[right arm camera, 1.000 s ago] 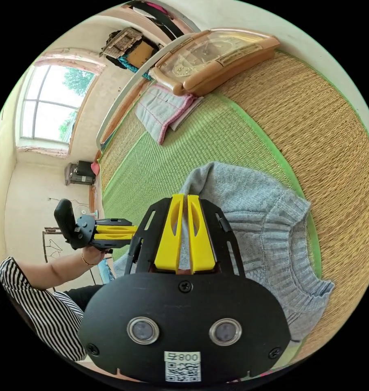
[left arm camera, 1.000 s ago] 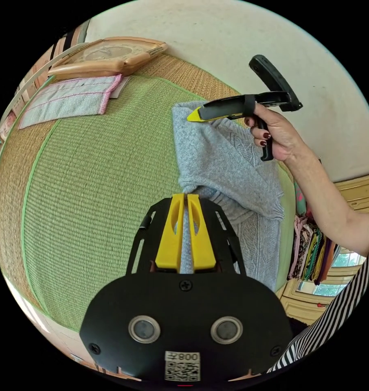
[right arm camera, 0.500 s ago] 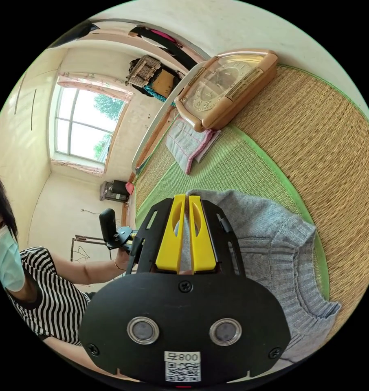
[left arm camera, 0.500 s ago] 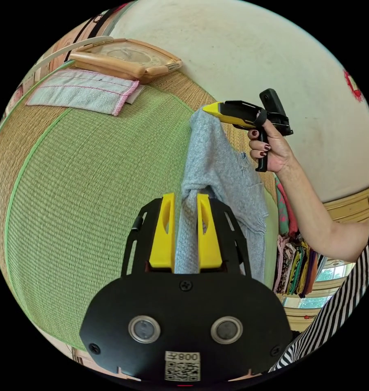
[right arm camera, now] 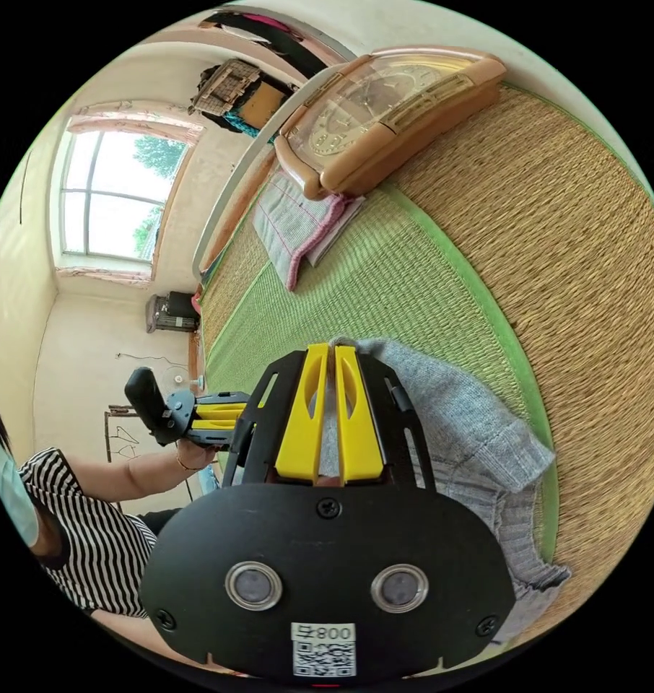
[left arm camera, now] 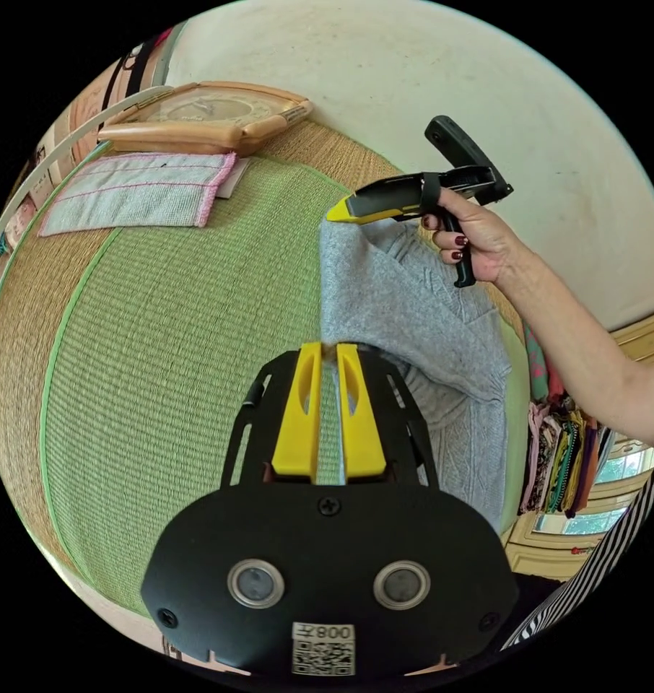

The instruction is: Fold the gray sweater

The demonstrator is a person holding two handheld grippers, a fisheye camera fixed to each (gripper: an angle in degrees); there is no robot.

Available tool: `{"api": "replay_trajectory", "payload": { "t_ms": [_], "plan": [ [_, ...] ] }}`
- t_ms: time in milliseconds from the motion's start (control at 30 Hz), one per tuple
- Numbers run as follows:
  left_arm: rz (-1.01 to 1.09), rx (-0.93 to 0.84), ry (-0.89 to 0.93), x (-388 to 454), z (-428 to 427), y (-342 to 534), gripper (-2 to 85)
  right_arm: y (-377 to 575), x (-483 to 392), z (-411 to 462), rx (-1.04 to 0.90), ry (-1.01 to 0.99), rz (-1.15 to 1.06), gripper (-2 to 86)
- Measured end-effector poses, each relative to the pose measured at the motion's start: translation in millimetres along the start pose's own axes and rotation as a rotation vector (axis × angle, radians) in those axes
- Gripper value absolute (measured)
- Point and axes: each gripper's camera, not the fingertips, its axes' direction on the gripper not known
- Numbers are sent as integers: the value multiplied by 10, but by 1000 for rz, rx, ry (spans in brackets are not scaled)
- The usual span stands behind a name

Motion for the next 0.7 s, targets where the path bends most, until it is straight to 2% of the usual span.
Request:
{"api": "replay_trajectory", "payload": {
  "t_ms": [333, 467, 533, 633, 700],
  "plan": [
    [39, 115, 54, 148, -331, -51, 44, 349, -479, -577, 197, 188, -86, 24],
    [72, 26, 19, 207, -130, -216, 27, 406, -566, -204, 123, 217, -117, 8],
    [88, 3, 23, 218, -52, -259, 17, 317, -437, 153, 8, 296, -87, 3],
    [101, -3, 10, 260, -96, -324, 6, 335, -275, 113, 69, 178, -51, 1],
    [97, -7, -3, 306, -150, -351, 4, 418, -271, 63, 102, 185, -42, 1]
  ]
}}
